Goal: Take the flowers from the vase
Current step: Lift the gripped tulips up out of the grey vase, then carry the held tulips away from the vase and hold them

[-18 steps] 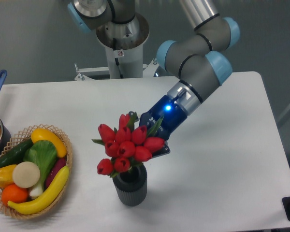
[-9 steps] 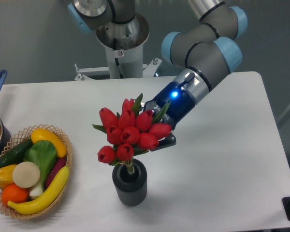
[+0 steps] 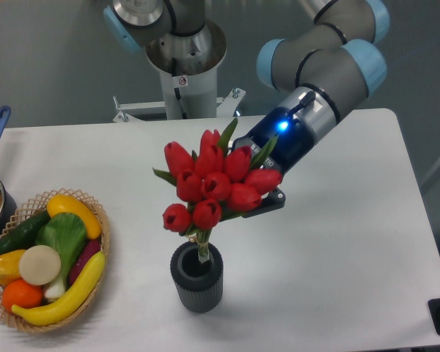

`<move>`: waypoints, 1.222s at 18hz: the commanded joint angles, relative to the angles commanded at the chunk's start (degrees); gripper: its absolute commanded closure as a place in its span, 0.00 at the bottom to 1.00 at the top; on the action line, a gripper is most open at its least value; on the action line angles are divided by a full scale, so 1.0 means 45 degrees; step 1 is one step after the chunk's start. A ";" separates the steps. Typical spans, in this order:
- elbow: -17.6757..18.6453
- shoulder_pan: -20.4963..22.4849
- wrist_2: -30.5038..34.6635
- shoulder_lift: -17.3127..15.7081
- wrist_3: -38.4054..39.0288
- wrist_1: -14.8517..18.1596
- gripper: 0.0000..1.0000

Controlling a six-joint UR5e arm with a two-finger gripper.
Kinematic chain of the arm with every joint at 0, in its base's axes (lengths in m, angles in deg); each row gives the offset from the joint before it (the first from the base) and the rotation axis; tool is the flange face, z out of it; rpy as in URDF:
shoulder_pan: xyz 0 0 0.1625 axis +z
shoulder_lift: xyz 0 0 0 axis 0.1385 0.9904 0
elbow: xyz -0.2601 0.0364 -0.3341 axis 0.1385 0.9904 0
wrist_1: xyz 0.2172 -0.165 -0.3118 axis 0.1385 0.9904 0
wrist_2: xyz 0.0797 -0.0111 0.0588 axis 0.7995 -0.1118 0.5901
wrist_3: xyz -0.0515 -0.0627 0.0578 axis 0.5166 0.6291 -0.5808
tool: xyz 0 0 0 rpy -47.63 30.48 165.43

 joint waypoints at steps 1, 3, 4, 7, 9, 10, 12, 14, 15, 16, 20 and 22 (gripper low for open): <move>0.0000 0.0039 0.0000 0.0019 0.0000 0.0000 0.99; 0.0000 0.0292 0.0019 0.0020 -0.0019 -0.0019 0.99; 0.0000 0.0409 0.0000 0.0020 -0.0058 -0.0020 0.99; -0.0214 0.0897 0.0019 0.0039 -0.0136 -0.0020 0.99; -0.0254 0.1210 0.0097 0.0078 -0.0137 0.0000 0.99; -0.0235 0.1385 0.0175 0.0097 -0.0137 0.0000 0.99; -0.0254 0.1639 0.0234 0.0098 -0.0137 0.0000 0.99; -0.0215 0.1894 0.0273 0.0098 -0.0175 -0.0039 0.99; -0.0176 0.1972 0.0602 0.0078 -0.0176 -0.0058 0.99; -0.0214 0.2050 0.1301 0.0039 -0.0195 -0.0059 0.99; -0.0157 0.2032 0.4642 -0.0312 -0.0702 -0.0020 0.99; -0.0059 0.1993 0.5969 -0.0429 -0.0703 0.0000 0.99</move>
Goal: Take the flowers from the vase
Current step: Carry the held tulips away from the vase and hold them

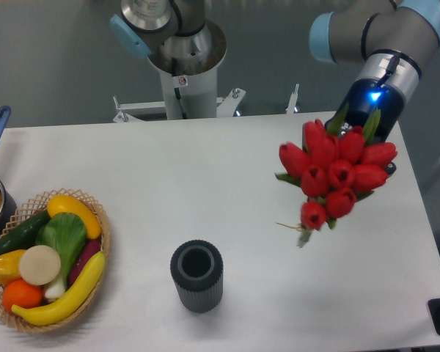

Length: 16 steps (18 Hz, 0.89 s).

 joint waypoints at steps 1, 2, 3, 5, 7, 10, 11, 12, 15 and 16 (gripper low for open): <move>0.0058 -0.0058 0.0606 -0.0020 -0.0019 0.0019 0.99; 0.0136 -0.0078 0.1212 0.0000 -0.0020 0.0020 0.99; 0.0272 -0.0078 0.1798 0.0000 -0.0020 0.0020 0.99; 0.0565 -0.0195 0.2854 0.0019 -0.0020 0.0039 0.99; 0.0916 -0.0293 0.3481 0.0000 -0.0039 0.0039 0.99; 0.1405 -0.0274 0.3640 -0.0098 -0.0039 0.0058 0.99; 0.1484 -0.0274 0.3659 -0.0117 -0.0058 0.0059 0.99; 0.1581 -0.0274 0.3853 -0.0117 -0.0039 0.0078 0.99; 0.1447 -0.0293 0.5684 -0.0273 -0.0039 0.1322 0.99; 0.1252 -0.0332 0.6116 -0.0274 -0.0058 0.1831 0.99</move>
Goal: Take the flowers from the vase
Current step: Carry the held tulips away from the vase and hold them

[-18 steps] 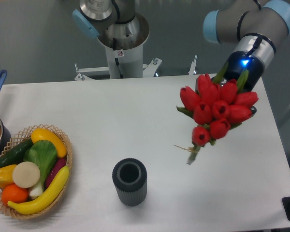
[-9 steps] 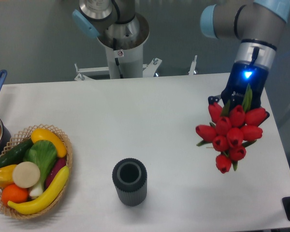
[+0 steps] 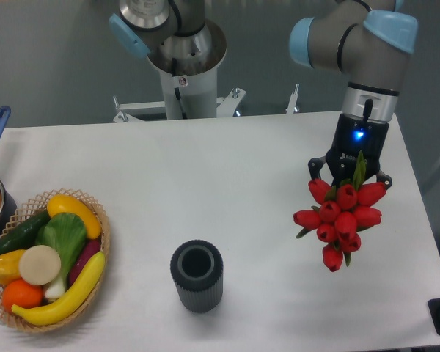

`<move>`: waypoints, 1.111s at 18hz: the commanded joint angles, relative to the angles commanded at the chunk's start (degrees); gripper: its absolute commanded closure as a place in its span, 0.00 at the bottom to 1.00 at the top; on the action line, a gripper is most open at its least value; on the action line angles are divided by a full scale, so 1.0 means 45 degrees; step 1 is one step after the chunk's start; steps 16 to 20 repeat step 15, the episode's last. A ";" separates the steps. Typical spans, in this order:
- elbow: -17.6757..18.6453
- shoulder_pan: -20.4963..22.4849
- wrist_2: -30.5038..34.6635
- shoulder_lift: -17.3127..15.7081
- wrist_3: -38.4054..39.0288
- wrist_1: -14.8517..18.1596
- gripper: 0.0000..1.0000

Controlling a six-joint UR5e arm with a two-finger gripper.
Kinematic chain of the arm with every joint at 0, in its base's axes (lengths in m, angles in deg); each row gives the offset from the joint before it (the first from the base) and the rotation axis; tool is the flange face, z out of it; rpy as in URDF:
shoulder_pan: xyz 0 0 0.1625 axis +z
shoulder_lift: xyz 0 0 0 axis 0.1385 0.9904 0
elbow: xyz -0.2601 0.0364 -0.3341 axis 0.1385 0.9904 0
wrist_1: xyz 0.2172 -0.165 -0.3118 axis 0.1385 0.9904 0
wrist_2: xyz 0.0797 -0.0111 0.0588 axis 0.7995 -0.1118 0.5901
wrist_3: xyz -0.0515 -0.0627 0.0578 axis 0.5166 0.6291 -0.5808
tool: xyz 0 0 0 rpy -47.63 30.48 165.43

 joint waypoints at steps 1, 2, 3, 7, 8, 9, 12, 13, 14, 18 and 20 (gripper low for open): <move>-0.0176 -0.0020 0.0236 0.0019 0.0000 0.0314 0.98; -0.0332 -0.0059 0.0432 0.0078 0.0000 0.0472 0.98; -0.0450 -0.0078 0.0763 0.0155 0.0000 0.0571 0.98; -0.0782 -0.0663 0.2519 0.0507 0.0000 0.1000 0.97; -0.0861 -0.0838 0.2930 0.0662 0.0000 0.1137 0.96; -0.0997 -0.0918 0.3224 0.0741 0.0000 0.1273 0.96; -0.1582 -0.1054 0.3714 0.1015 -0.0020 0.2189 0.96; -0.1700 -0.1113 0.3909 0.1093 -0.0290 0.2599 0.95; -0.1779 -0.1152 0.4181 0.1113 -0.1086 0.3086 0.95; -0.1779 -0.1249 0.4397 0.1113 -0.1287 0.3226 0.95; -0.1779 -0.1249 0.4397 0.1113 -0.1287 0.3226 0.95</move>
